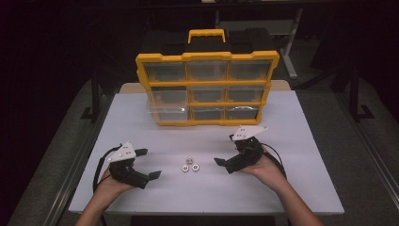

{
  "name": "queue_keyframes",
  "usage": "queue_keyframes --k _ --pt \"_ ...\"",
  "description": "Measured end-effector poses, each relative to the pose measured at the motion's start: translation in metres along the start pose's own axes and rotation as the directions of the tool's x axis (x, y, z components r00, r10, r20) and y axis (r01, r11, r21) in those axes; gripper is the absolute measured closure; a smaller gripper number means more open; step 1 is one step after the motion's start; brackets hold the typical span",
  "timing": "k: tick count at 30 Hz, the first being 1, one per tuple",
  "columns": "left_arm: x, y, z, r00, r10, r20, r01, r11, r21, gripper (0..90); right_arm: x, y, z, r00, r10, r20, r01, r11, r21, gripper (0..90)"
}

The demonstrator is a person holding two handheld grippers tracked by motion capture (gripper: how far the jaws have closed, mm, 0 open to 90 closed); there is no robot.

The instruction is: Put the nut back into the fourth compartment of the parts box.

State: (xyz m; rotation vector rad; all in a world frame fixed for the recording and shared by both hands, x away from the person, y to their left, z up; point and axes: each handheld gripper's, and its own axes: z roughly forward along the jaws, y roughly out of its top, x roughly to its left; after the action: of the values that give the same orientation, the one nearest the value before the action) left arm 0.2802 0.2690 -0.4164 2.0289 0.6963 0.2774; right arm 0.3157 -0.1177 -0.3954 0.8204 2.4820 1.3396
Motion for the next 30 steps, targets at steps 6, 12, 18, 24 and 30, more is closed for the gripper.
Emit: queue_keyframes --k 6,12,18,24,30 --pt "0.0 0.0 0.0 1.0 0.002 0.0 -0.002 1.0 0.003 0.6 0.002 0.009 0.008 0.9997 -0.02 -0.012 0.02 1.0 0.001 0.0" --pt "-0.001 0.001 0.0 1.0 0.008 0.002 -0.008 1.0 0.003 0.6 0.003 0.019 0.018 0.9995 -0.016 -0.026 0.017 1.0 0.019 0.0" --pt "-0.001 0.001 0.0 0.9999 0.007 0.008 -0.007 1.0 0.003 0.6 0.004 0.026 0.026 0.9991 -0.01 -0.041 0.011 1.0 0.028 0.0" --pt "-0.002 0.001 0.001 0.9999 0.005 0.013 -0.005 1.0 0.006 0.6 0.004 0.032 0.035 0.998 -0.024 -0.058 0.026 0.999 0.033 0.0" --pt "-0.002 0.001 0.002 0.9998 0.005 0.018 -0.005 1.0 0.0 0.6 0.006 0.038 0.047 0.9966 -0.023 -0.079 0.027 0.998 0.048 0.0"
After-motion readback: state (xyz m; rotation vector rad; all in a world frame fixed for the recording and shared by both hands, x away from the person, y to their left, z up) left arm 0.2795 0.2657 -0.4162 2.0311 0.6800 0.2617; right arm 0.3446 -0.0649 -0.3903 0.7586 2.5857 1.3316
